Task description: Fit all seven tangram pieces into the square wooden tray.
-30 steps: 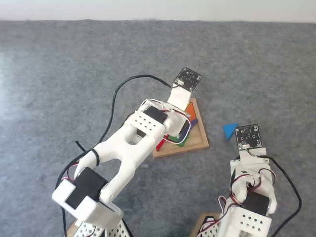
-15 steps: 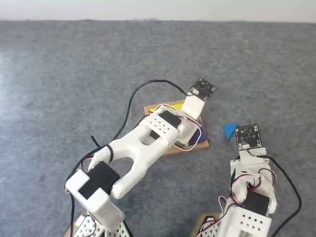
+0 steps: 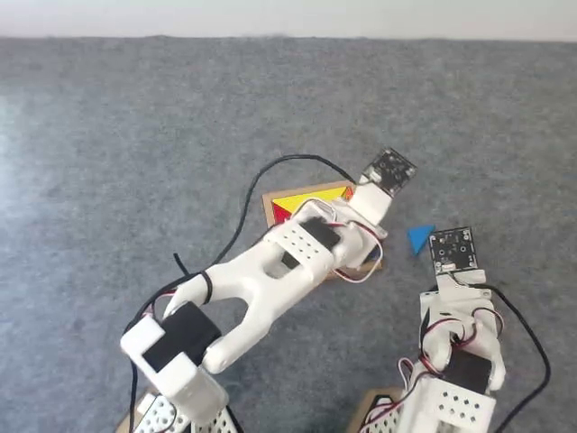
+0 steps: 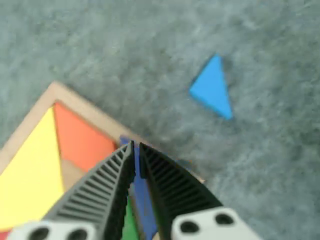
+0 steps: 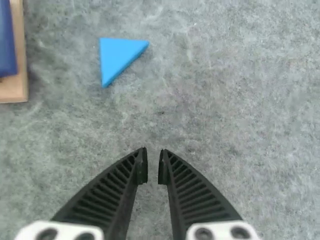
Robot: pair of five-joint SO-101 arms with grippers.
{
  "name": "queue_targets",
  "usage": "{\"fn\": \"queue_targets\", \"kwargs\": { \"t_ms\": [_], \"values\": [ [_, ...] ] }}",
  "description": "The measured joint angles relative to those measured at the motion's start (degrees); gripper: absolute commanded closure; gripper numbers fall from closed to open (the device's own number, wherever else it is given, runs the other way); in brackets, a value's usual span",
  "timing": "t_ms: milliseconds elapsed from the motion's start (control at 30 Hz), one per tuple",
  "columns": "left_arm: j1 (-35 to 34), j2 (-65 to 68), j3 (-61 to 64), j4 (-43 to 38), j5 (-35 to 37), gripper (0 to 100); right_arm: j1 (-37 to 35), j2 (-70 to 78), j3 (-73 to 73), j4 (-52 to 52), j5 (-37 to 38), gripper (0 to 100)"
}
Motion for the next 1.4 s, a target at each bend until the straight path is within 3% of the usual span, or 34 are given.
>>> {"fn": "queue_targets", "kwargs": {
  "t_ms": [333, 667, 833, 1400],
  "values": [
    [1.3, 2.3, 0.1, -3.5, -0.5, 99, -1.6, 0.0, 0.0, 0.0, 0.0, 94.7],
    [1.1, 2.5, 0.0, 2.2, -1.5, 99, -1.5, 0.0, 0.0, 0.0, 0.0, 94.7],
    [1.1, 2.5, 0.0, 3.0, -1.8, 99, 3.8, 0.0, 0.0, -0.4, -0.1, 94.7],
    [-0.7, 2.5, -1.9, 9.3, -1.8, 99, 4.1, 0.0, 0.0, -0.8, -0.2, 94.7]
  ]
}}
